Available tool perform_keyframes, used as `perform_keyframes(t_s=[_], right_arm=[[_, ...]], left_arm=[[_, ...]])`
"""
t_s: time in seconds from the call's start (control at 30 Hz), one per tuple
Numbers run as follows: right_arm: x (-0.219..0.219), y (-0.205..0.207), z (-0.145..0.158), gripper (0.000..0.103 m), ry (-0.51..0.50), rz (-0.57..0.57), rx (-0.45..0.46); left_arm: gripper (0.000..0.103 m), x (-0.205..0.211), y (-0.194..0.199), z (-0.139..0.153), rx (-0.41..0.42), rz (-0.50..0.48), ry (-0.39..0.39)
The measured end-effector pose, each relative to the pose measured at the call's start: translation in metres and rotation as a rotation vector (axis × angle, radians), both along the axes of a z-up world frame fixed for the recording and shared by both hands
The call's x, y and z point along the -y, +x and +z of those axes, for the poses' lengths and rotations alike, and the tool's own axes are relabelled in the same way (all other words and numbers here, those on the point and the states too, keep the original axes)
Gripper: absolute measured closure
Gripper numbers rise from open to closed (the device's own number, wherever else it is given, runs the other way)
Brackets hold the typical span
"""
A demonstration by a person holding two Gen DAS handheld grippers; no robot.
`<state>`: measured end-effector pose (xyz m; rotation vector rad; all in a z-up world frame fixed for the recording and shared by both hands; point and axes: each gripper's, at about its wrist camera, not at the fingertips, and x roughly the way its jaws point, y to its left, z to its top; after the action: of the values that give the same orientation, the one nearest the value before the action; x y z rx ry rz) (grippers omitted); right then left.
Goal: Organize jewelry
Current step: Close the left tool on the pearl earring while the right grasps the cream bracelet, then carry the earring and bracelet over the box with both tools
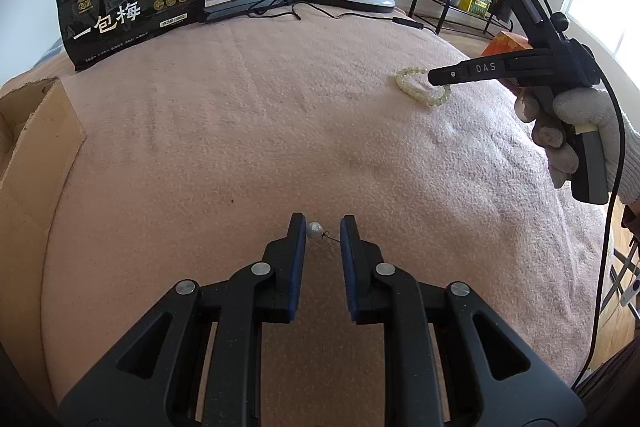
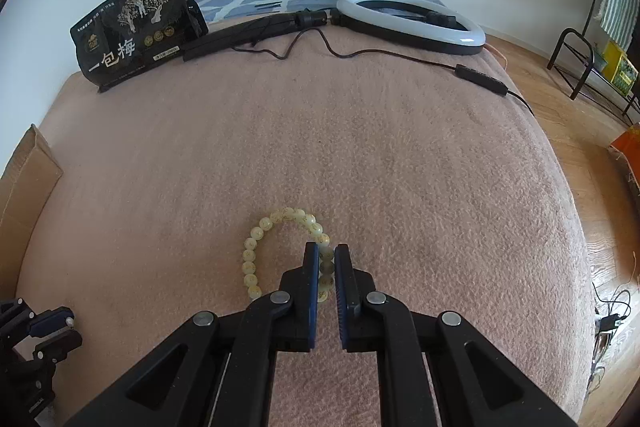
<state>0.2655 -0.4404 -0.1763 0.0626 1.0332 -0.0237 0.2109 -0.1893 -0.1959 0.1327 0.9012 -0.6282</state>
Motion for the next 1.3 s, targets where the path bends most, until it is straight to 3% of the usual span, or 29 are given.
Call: perform_keyframes(t_s=[0.37,1.3], right_arm=[[-0.016,-0.029,0.033,0.098,0.069,0.034,0.053],[-0.124,-0.086,0.124,0.098,0.058,0.258,0.186]], left_arm=[[0.087,-0.012,-0.010,0.022,0.026,0.017,-0.040],[0.087,-0.084,-0.058,0.102,0.164,0.117,-0.098]])
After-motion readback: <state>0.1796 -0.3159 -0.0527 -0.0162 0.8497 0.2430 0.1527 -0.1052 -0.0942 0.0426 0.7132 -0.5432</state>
